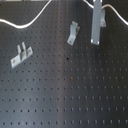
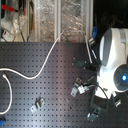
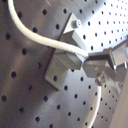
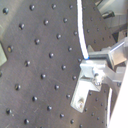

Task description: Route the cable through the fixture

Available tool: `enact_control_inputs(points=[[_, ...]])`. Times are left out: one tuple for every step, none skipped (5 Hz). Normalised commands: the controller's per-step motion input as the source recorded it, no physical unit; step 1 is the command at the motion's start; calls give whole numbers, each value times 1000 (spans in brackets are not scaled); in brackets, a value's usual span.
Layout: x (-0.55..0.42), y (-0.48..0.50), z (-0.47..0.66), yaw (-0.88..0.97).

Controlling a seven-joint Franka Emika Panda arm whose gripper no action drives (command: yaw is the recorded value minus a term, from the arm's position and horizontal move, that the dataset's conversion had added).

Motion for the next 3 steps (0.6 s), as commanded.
enact_control_inputs(points=[[75, 97, 626, 83], [159, 144, 493, 103], [227, 256, 487, 177]])
